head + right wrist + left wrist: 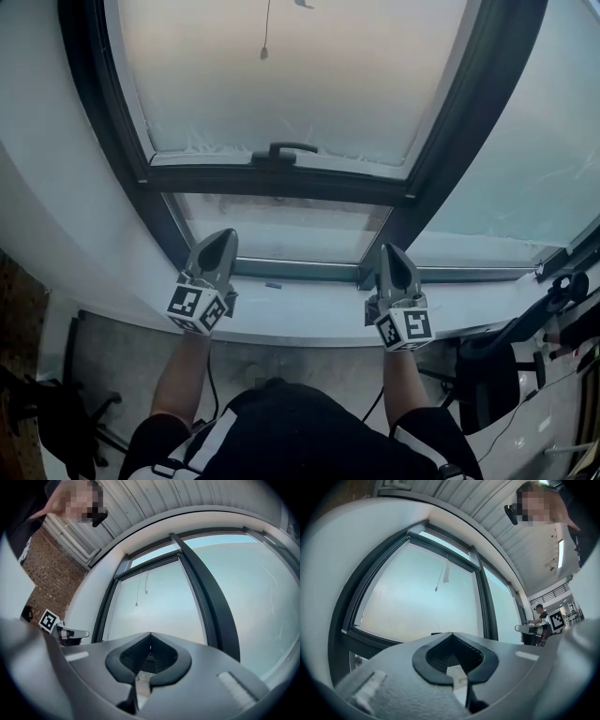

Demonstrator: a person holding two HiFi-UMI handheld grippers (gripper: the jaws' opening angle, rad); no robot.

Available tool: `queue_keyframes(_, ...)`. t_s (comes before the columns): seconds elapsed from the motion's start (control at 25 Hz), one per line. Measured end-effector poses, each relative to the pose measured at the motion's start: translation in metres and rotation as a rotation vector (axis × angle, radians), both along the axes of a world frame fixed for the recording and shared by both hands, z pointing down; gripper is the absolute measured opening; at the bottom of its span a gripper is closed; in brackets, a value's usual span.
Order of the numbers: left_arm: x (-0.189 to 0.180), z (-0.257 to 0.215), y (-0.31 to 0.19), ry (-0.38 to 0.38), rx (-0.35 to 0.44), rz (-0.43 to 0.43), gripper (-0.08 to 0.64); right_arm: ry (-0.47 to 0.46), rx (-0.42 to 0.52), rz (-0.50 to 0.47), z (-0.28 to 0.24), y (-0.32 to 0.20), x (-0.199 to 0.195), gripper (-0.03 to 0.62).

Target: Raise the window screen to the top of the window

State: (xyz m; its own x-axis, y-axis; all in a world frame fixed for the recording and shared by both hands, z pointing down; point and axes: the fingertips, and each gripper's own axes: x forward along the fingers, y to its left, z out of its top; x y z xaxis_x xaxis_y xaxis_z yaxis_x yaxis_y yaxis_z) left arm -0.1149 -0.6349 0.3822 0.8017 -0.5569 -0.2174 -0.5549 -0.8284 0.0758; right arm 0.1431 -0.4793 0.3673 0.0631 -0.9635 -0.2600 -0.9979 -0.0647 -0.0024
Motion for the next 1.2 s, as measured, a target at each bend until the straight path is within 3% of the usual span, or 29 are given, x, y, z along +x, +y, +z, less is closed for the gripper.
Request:
queue_keyframes(0.56,-0.025,0.039,0.101,-0.065,-0.042,-0.107,0.005,-0.049,-0.073,-0.082,0.050,0.082,0.019,0.005)
queue_keyframes(0.96,-0.052,0.058,0.088,-0.072,-0.058,-0.124,0.004,-0.065,-0.110,-0.001,0.071,0.102,0.022,0.005)
queue_keyframes(1.2,-0.053,0.069,0.082,-0.081,-0.062,-0.084,0.005,-0.071,-0.135,0.019,0.085,0.096,0.010,0.005)
